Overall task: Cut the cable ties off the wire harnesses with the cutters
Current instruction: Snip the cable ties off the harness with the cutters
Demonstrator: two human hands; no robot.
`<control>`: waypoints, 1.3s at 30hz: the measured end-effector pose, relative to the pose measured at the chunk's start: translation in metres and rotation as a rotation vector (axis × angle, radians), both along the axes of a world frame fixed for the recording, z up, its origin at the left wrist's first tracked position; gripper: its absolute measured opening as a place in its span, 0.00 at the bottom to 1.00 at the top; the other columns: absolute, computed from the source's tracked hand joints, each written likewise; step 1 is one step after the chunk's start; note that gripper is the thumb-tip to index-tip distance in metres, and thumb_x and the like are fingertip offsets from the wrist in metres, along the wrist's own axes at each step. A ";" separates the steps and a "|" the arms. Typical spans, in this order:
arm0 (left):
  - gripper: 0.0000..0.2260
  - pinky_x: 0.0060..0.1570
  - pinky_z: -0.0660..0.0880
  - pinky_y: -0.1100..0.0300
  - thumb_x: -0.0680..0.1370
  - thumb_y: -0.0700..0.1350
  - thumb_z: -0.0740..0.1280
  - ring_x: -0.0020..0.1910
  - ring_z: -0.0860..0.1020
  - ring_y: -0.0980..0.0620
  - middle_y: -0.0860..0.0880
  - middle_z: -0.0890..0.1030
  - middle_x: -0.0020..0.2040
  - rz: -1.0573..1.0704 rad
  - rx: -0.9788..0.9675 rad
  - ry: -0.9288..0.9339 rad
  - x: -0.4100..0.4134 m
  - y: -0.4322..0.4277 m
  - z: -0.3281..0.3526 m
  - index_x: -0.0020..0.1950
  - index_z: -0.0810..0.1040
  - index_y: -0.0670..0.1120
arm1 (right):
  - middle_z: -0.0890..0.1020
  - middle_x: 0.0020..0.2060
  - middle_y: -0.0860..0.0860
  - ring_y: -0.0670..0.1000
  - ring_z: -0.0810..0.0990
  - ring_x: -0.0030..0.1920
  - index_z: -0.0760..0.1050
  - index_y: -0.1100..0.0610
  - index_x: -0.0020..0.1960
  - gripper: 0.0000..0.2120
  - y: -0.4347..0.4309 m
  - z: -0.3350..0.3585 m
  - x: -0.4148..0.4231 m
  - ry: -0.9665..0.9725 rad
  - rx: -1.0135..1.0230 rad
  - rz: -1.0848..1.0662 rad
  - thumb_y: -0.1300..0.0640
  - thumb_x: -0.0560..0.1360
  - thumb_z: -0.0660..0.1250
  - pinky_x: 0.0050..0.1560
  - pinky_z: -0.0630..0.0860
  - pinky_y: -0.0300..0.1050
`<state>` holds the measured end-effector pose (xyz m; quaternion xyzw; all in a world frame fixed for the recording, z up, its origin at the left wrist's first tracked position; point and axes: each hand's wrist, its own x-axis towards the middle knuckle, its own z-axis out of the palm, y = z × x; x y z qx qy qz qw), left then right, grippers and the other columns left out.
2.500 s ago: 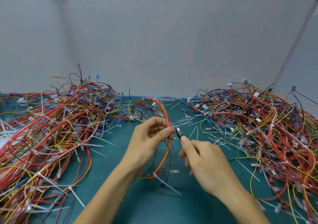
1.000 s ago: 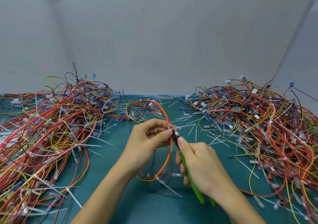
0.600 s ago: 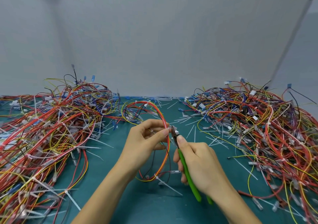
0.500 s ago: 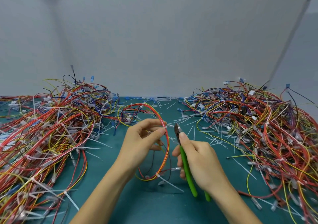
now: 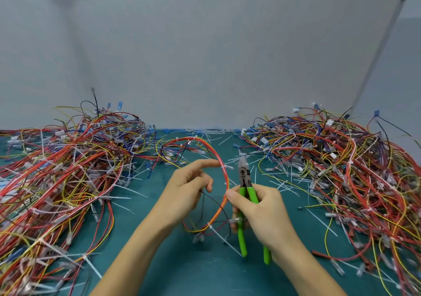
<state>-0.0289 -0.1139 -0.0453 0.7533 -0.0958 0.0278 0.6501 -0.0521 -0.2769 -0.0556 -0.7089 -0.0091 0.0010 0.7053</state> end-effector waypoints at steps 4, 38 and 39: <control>0.07 0.32 0.65 0.67 0.79 0.46 0.64 0.28 0.68 0.60 0.55 0.73 0.29 0.123 0.096 -0.076 0.001 0.001 -0.003 0.48 0.83 0.52 | 0.76 0.25 0.51 0.51 0.77 0.26 0.79 0.58 0.35 0.09 -0.002 -0.004 0.003 -0.037 -0.015 -0.048 0.61 0.74 0.72 0.30 0.80 0.48; 0.07 0.22 0.60 0.70 0.72 0.38 0.72 0.25 0.66 0.60 0.56 0.78 0.38 0.249 -0.443 -0.047 0.004 0.010 0.001 0.45 0.81 0.50 | 0.85 0.34 0.55 0.52 0.81 0.30 0.78 0.61 0.43 0.02 -0.009 0.007 0.003 0.060 0.173 -0.095 0.63 0.74 0.70 0.36 0.83 0.52; 0.06 0.24 0.61 0.70 0.72 0.38 0.73 0.25 0.66 0.60 0.58 0.78 0.36 0.312 -0.238 -0.108 0.005 0.012 -0.001 0.43 0.81 0.49 | 0.84 0.34 0.56 0.52 0.81 0.31 0.78 0.60 0.42 0.02 -0.009 0.008 0.003 0.063 0.189 -0.096 0.63 0.74 0.70 0.35 0.83 0.50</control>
